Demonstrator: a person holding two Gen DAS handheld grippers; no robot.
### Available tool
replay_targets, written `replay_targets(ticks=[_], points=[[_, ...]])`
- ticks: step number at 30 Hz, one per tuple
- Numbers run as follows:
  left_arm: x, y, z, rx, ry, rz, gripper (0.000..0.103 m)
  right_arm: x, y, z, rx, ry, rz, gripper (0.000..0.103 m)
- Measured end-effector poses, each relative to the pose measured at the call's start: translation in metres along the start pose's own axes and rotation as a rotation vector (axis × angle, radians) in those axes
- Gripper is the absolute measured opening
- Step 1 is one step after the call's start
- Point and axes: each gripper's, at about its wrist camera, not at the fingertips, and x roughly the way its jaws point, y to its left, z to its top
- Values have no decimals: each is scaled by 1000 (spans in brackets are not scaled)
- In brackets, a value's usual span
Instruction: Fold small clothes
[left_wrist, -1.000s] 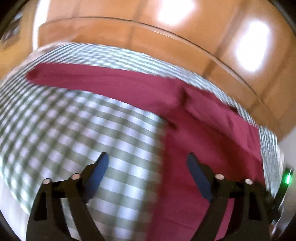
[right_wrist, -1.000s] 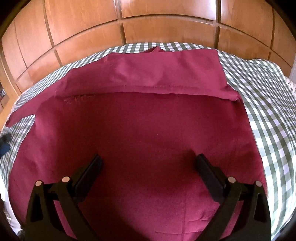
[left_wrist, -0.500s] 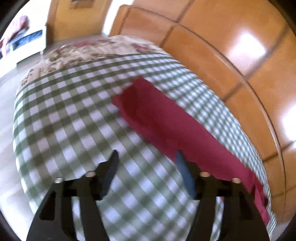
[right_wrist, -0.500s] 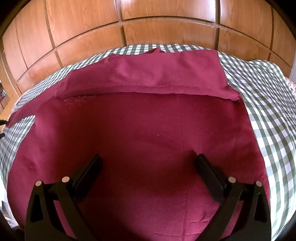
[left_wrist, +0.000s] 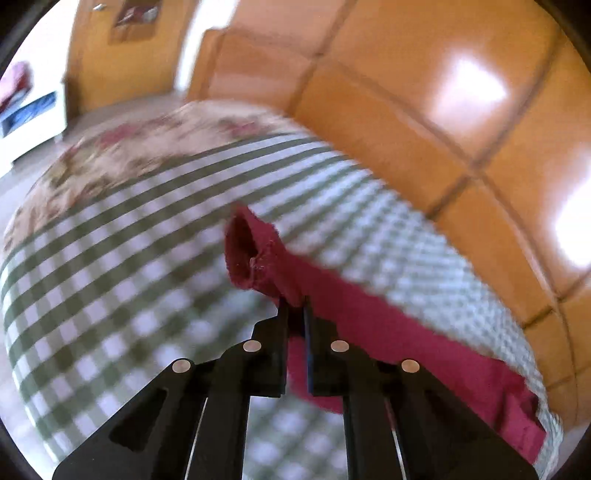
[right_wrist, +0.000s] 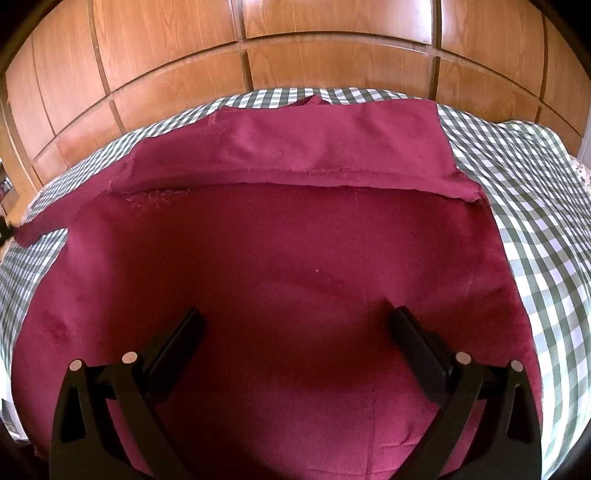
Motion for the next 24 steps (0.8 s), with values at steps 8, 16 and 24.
replay_targets(ticks=[8,16,24], points=[[-44,-145,-53,279,-18,-281,5,0,0,0,5,-6,6,101],[-30,-258,-163,548,129,-353,7,-1,-1,-2,19,-18,24,101],[-78,-272,-207,667,4,-234,65,-2,-2,-3,33,-36,42,101]])
